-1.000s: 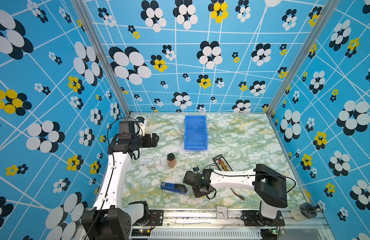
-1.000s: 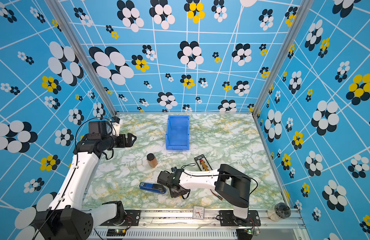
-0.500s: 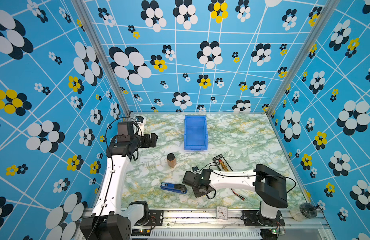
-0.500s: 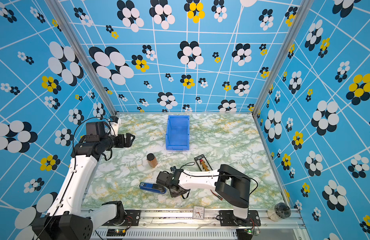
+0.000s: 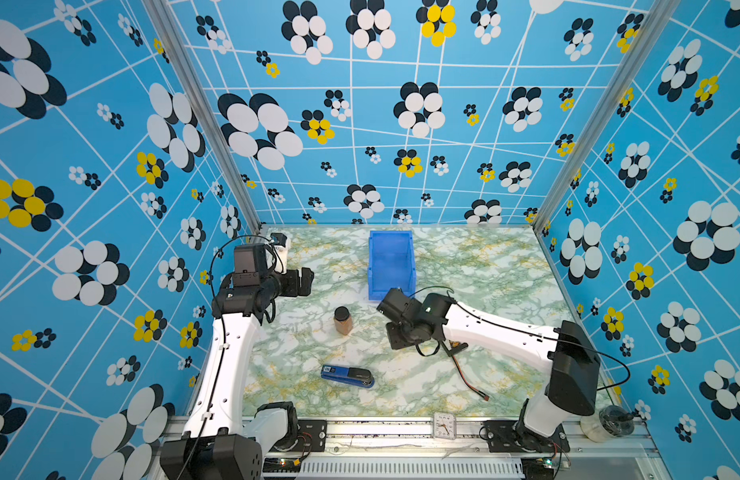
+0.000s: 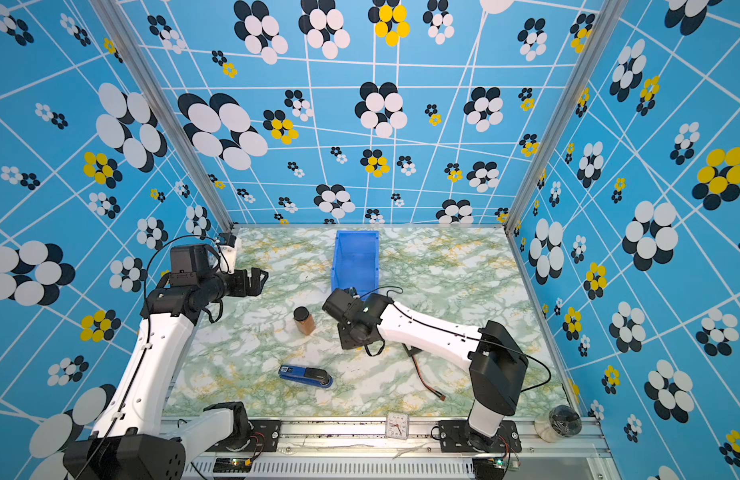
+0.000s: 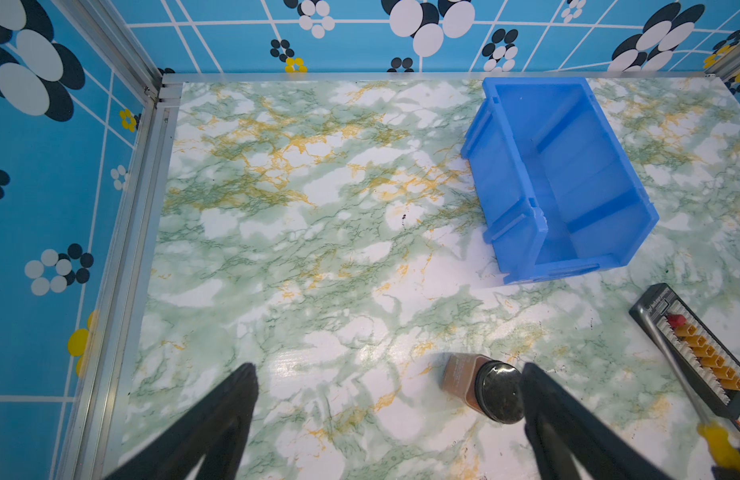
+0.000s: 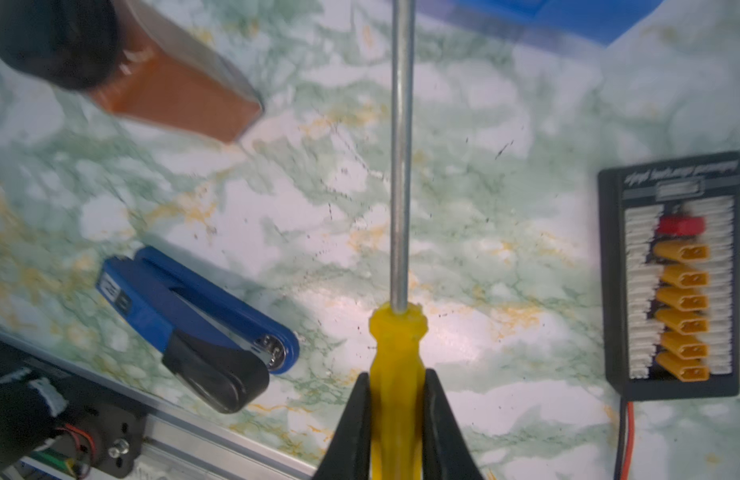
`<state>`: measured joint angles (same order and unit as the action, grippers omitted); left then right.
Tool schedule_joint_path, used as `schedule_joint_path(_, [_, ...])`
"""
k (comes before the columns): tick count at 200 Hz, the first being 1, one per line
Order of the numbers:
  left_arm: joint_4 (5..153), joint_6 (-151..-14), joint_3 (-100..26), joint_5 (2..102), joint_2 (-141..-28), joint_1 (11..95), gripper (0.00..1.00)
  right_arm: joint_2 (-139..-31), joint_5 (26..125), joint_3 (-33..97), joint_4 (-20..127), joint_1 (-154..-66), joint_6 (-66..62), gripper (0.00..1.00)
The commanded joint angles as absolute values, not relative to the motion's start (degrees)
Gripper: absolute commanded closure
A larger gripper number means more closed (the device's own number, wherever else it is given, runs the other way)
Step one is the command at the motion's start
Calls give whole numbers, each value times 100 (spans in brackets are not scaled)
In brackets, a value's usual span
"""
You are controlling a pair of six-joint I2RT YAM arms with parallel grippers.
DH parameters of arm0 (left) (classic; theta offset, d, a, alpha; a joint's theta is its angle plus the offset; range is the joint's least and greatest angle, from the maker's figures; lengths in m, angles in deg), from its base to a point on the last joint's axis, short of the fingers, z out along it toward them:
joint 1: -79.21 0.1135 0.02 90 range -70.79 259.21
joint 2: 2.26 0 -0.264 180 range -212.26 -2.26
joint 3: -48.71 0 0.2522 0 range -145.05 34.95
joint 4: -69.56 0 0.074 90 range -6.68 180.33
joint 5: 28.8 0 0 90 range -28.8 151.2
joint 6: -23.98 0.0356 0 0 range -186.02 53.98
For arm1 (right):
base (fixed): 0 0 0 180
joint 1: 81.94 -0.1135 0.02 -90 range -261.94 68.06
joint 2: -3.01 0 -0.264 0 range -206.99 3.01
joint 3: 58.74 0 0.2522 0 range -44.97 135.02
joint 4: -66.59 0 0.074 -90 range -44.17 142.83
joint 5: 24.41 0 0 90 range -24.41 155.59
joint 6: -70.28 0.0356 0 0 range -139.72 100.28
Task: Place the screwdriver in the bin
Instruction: 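Lift the screwdriver with the right gripper and carry it over the blue bin, then lower the screwdriver into the blue bin and open the right gripper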
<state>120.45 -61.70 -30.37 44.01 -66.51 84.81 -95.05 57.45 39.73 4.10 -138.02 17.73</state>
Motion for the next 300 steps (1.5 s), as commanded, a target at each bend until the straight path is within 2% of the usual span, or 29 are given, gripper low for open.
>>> schedule_joint_path(1, [12334,-5968,-3127,4015,-6495,8457,1,-9902,5927,4931,-42,-13290,1017,82])
schedule_joint_path(60, [12784,-5685,-3115,4044,-6127,8280,1,-11803,6125,7600,-702,-12325,202,83])
schedule_joint_path(103, [12967,-5685,-3139,4068,-5933,8263,1,-12812,6234,8544,-847,-12058,71,83])
schedule_joint_path(189, [12901,-5896,-3129,3993,-5930,8225,1,-14082,6181,9763,-1019,-11953,-40,83])
schedule_joint_path(300, [12771,-6030,-3107,3914,-6018,8214,1,-14763,6392,10069,-632,-11947,190,81])
